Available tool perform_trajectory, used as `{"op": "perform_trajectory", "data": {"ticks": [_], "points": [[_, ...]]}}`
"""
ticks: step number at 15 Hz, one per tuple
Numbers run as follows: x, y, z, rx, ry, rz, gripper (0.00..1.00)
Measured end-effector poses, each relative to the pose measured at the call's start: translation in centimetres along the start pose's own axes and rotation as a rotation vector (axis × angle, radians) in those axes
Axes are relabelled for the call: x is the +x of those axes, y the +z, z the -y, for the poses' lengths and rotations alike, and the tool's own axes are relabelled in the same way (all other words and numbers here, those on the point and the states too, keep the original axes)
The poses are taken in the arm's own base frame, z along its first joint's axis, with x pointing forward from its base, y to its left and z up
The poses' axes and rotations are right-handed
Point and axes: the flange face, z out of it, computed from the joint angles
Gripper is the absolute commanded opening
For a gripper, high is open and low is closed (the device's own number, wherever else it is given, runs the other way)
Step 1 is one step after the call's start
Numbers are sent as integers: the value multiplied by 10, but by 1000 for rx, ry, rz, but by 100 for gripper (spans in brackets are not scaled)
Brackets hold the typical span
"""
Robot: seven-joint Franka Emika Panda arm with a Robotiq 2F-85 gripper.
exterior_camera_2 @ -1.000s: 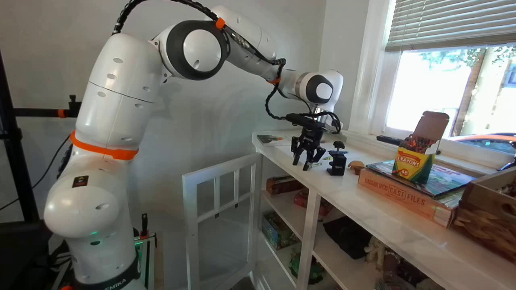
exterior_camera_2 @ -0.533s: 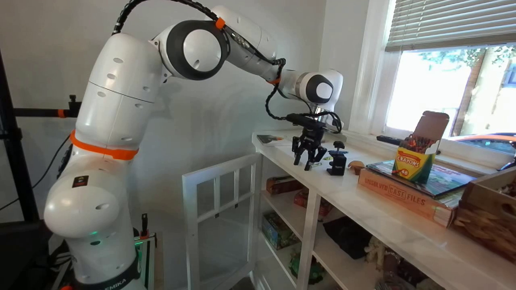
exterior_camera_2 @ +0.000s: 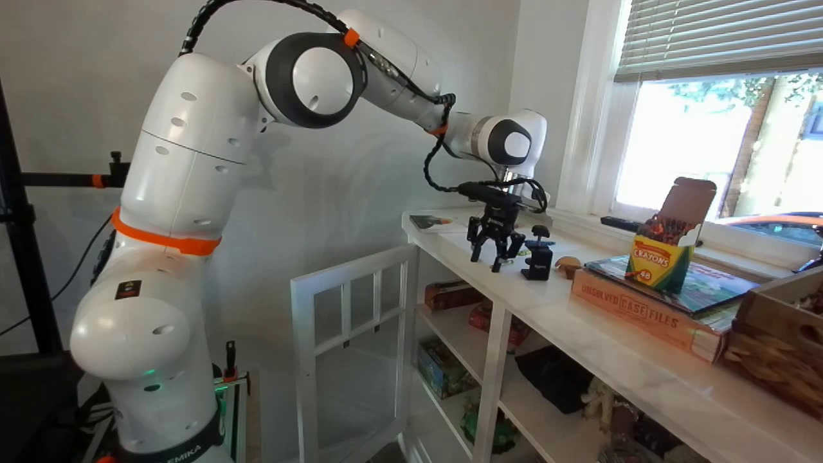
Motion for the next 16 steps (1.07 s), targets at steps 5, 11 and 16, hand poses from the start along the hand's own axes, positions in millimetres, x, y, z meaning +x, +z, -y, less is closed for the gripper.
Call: {"op": "perform_trajectory", "data": {"ticks": [5, 11, 16], "points": [[1, 1, -1, -11, -2, -7, 0], [3, 1, -1, -15, -3, -16, 28], [3, 0, 0, -15, -4, -19, 64]]}}
